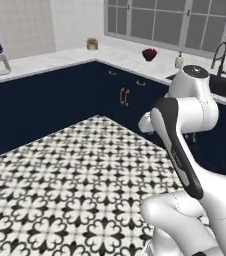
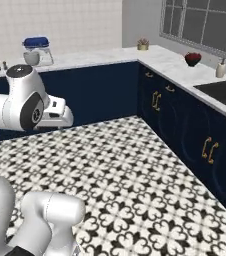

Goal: Navigate to the sink.

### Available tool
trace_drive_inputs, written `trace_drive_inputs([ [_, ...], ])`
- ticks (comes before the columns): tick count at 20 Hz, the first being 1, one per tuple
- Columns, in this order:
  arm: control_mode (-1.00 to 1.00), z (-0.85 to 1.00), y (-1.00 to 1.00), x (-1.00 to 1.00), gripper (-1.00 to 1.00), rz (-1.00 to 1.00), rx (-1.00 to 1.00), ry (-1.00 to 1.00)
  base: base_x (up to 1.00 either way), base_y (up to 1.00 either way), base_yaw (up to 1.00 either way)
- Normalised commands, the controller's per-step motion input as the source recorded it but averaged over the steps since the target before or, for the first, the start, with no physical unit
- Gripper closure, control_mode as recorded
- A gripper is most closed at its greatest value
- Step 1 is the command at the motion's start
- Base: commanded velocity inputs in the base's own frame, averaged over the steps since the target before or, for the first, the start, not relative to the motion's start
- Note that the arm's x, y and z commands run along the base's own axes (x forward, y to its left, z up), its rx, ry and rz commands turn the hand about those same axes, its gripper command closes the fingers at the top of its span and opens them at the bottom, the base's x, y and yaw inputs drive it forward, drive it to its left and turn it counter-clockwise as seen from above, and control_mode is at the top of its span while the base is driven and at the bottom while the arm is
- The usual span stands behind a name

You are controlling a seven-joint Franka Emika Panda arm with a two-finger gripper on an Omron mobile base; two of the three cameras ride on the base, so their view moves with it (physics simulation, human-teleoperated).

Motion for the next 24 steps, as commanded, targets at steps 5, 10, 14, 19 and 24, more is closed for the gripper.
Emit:
trace_drive_inputs([
  [5,1.0,0.0,0.0,0.0,-1.0,0.0,0.0,0.0,0.29,-0.39,-0.82],
  [10,1.0,0.0,0.0,0.0,-1.0,0.0,0.0,0.0,0.98,0.04,-0.38],
  [14,1.0,0.0,0.0,0.0,-1.0,0.0,0.0,0.0,1.0,0.16,-0.36],
  [19,1.0,0.0,0.0,0.0,-1.0,0.0,0.0,0.0,1.0,0.2,-0.55],
  [24,1.0,0.0,0.0,0.0,-1.0,0.0,0.0,0.0,1.0,0.44,-0.54],
])
